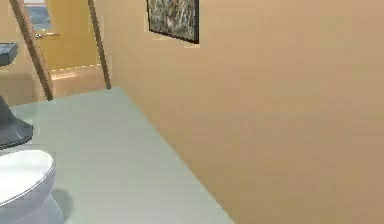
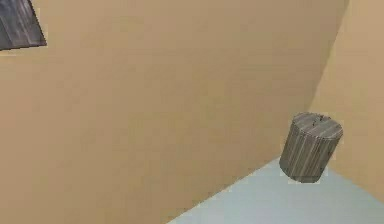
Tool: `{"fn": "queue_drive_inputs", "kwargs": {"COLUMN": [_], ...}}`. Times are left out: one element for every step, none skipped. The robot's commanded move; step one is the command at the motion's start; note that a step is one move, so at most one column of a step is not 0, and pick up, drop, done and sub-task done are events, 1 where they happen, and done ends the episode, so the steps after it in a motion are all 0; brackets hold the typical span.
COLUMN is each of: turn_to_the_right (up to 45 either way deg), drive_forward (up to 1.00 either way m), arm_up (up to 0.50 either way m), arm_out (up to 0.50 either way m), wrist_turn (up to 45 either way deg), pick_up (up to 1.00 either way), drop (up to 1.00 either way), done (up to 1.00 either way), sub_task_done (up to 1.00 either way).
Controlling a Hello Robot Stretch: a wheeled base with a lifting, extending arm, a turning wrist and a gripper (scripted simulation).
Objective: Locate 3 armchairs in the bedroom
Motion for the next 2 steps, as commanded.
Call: {"fn": "queue_drive_inputs", "kwargs": {"turn_to_the_right": [-27.0,0.0], "drive_forward": [0.00,1.00], "arm_up": [0.00,0.00], "arm_out": [0.00,0.00], "wrist_turn": [0.0,0.0], "pick_up": [0.00,0.00], "drop": [0.00,0.00], "done": [0.00,0.00], "sub_task_done": [0.00,0.00]}}
